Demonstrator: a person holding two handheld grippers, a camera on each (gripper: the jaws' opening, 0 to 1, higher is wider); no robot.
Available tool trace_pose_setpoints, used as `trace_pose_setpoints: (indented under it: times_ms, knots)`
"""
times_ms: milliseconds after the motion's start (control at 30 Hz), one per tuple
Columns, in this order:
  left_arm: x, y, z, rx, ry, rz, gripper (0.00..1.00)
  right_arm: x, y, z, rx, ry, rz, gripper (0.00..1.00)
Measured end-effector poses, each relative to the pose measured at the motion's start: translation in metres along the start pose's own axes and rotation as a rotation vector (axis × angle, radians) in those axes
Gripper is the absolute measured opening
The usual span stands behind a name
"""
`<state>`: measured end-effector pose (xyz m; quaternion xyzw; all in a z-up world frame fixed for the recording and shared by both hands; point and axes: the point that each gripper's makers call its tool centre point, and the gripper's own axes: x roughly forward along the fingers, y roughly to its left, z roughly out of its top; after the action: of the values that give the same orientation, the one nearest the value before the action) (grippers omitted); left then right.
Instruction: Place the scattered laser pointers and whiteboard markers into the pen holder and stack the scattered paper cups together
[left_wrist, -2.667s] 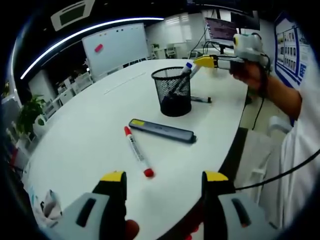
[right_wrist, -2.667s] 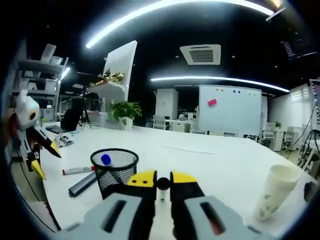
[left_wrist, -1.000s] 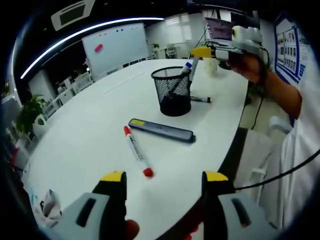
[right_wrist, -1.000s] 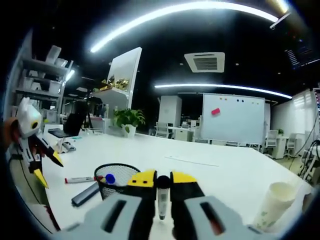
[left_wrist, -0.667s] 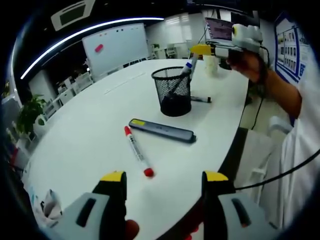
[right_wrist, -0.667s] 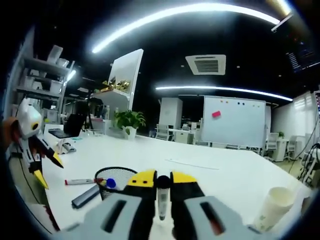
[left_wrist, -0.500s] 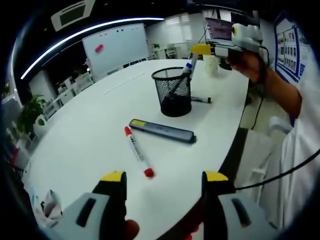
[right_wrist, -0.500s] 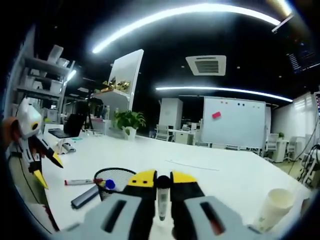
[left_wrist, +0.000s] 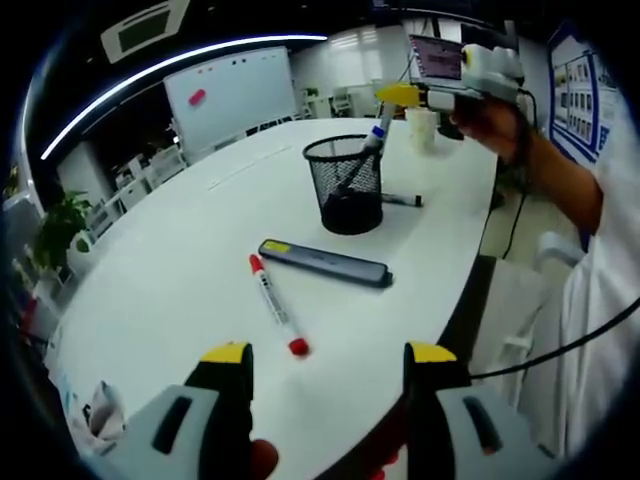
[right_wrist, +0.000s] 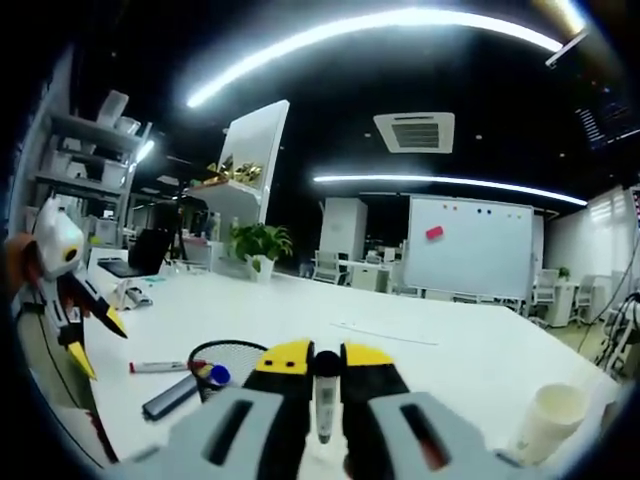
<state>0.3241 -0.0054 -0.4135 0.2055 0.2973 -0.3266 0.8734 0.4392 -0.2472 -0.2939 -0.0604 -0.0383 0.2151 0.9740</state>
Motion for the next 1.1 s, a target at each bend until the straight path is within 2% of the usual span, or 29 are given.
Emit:
trace_pose_setpoints:
  times_ms: [433, 1100]
  knots:
    - [0.003, 0.003, -0.001, 0.003, 0.0, -0.004, 0.61, -0.003, 0.006, 0.008, -0.012, -0.012, 0.005, 0.11]
    - [0.004, 0.0, 0.0, 0.003, -0.001, -0.007, 0.61, -0.002, 0.004, 0.015, -0.007, -0.036, 0.003, 0.11]
